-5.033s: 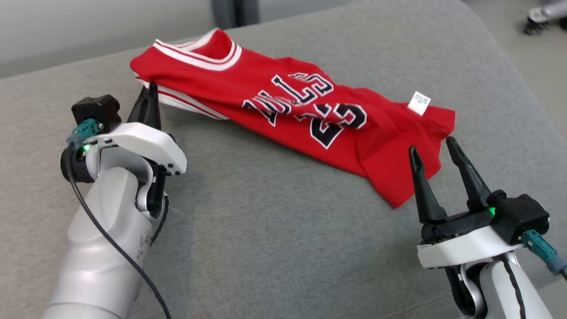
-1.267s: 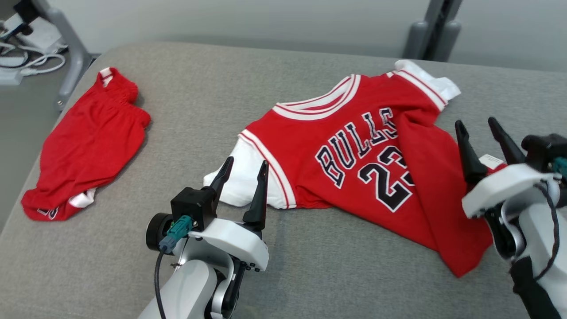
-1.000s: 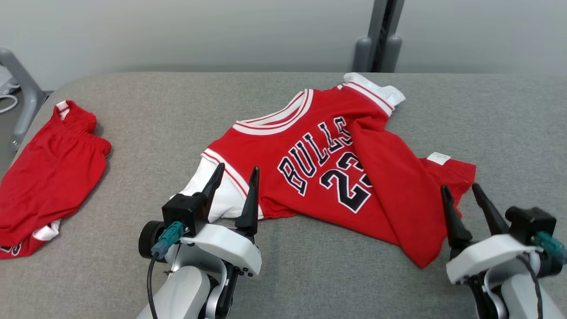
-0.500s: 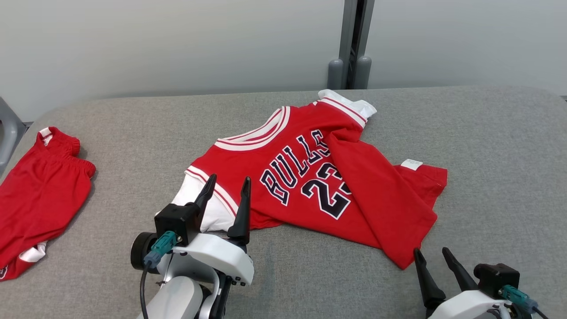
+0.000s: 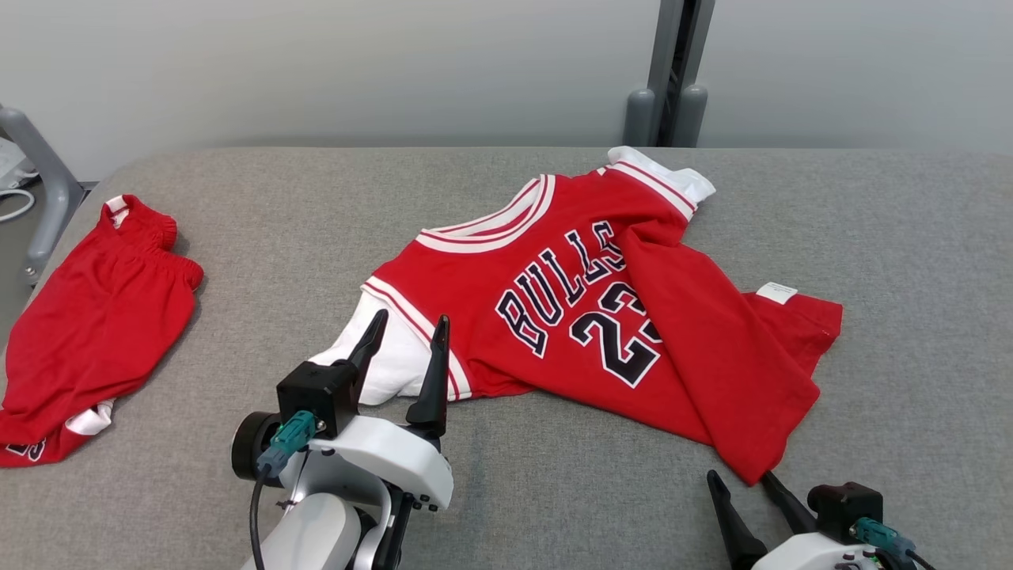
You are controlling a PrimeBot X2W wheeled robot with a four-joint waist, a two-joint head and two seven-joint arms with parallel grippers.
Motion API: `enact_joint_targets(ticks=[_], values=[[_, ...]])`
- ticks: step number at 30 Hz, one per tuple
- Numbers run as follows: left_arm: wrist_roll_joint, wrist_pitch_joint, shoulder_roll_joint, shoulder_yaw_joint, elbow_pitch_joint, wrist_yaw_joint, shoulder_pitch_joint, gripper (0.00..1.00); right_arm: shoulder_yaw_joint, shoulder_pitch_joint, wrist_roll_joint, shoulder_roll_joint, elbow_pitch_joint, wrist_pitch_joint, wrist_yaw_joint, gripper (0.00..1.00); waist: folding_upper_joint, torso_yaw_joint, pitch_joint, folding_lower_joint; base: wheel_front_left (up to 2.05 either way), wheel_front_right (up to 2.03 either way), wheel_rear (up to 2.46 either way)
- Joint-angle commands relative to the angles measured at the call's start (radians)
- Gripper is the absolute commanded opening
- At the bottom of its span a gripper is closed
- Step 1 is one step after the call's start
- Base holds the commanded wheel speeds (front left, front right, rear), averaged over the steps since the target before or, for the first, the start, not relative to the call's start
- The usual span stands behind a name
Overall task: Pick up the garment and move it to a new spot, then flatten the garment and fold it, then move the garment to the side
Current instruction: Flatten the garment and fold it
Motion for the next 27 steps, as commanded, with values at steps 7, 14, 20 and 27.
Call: enact_joint_targets(ticks=[7, 14, 20, 27], values=[[0.002, 0.007, 0.006, -0.01, -0.003, 0.004, -0.011, 1.0, -0.01, -0.045, -0.013, -0.004, 0.085, -0.014, 0.0, 1.0, -0.0001, 0.03, -0.004, 0.0, 0.0, 0.0, 0.0], [-0.006, 0.003, 0.009, -0.01, -0.004, 0.009, 0.005, 1.0, -0.009, -0.064, -0.011, 0.003, 0.111, -0.017, 0.0, 0.0, -0.0001, 0.042, -0.028, 0.0, 0.0, 0.0, 0.0], [-0.017, -0.006, 0.014, -0.004, -0.004, 0.018, 0.031, 1.0, 0.005, -0.065, -0.015, -0.01, 0.017, -0.018, 0.0, 0.0, -0.0001, 0.028, -0.061, 0.0, 0.0, 0.0, 0.0], [-0.026, -0.012, 0.014, -0.001, -0.011, 0.026, 0.042, 1.0, 0.009, -0.11, 0.0, -0.07, -0.207, 0.007, 0.0, 0.0, -0.0001, 0.003, -0.072, 0.0, 0.0, 0.0, 0.0]])
